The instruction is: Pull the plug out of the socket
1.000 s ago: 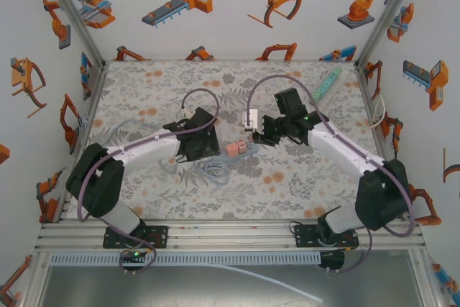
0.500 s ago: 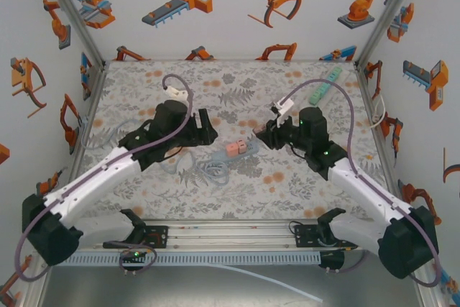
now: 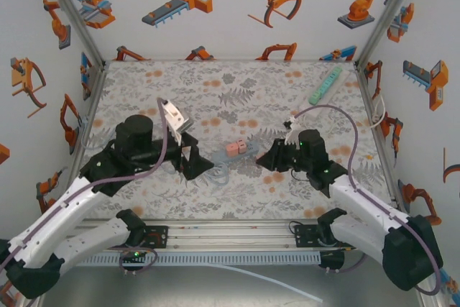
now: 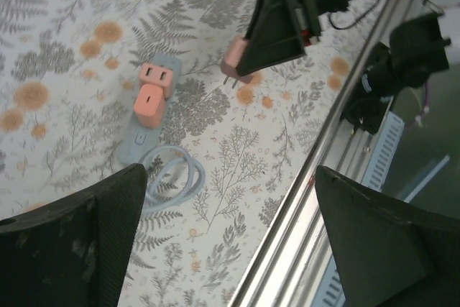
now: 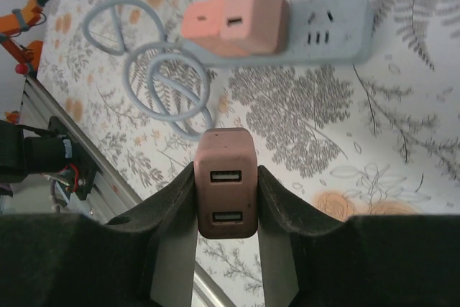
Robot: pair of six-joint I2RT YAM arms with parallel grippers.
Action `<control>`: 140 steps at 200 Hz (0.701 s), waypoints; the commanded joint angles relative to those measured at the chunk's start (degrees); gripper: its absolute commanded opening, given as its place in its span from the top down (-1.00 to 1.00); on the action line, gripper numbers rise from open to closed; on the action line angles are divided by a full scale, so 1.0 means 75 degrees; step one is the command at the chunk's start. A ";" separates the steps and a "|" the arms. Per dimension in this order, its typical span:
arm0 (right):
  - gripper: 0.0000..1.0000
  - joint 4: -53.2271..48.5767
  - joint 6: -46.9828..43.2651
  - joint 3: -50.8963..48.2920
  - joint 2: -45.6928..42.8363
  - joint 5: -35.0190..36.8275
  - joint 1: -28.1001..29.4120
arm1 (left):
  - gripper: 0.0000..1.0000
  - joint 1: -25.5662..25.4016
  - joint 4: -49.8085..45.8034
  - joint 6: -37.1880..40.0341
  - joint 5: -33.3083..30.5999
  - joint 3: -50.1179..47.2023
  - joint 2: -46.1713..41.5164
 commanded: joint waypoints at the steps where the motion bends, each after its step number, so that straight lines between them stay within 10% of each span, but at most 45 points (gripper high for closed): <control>1: 0.46 0.0083 0.0443 -0.0244 0.0331 -0.0247 -0.0040 | -1.00 -0.0052 -0.0162 0.1712 0.1455 -0.0301 -0.0293; 80: 0.42 0.1231 0.0588 -0.0873 0.1780 -0.0093 -0.0040 | -0.94 -0.0322 -0.1420 0.2995 0.2074 -0.0022 0.0667; 140: -0.15 0.0958 0.0607 -0.1077 0.1748 0.0261 -0.0040 | -0.94 -0.0359 -0.1016 0.2749 0.1569 -0.0038 0.1125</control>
